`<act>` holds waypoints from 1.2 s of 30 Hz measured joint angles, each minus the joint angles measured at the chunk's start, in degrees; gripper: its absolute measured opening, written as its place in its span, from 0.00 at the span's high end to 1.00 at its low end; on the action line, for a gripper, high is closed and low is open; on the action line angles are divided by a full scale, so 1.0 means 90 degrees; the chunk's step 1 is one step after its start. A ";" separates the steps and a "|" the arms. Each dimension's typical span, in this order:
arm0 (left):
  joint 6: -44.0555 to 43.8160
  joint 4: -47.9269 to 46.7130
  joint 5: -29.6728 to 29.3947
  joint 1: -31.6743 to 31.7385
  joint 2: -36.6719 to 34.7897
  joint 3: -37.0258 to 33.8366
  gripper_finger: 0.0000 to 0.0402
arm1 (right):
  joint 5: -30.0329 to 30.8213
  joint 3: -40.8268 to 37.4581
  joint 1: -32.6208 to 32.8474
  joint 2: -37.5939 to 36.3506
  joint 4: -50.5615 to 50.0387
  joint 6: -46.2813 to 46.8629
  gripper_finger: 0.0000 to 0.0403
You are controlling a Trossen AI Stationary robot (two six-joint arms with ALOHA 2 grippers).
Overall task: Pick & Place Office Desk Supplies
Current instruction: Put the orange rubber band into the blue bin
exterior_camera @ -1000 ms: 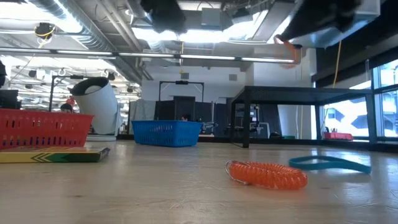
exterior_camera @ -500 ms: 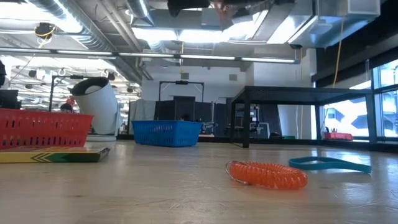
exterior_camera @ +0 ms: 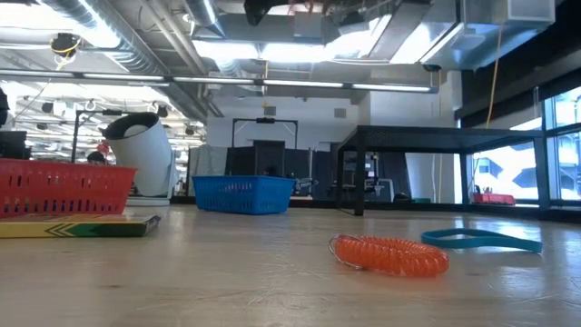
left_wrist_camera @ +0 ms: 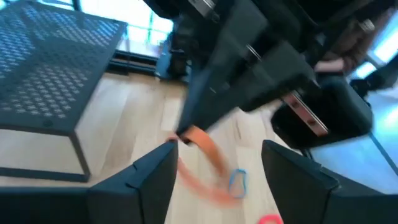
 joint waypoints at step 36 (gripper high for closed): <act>0.0663 -0.0576 -0.0206 0.1886 0.0555 -0.1390 0.99 | -0.4683 0.0007 -0.0512 -0.1073 -0.4933 0.5707 0.49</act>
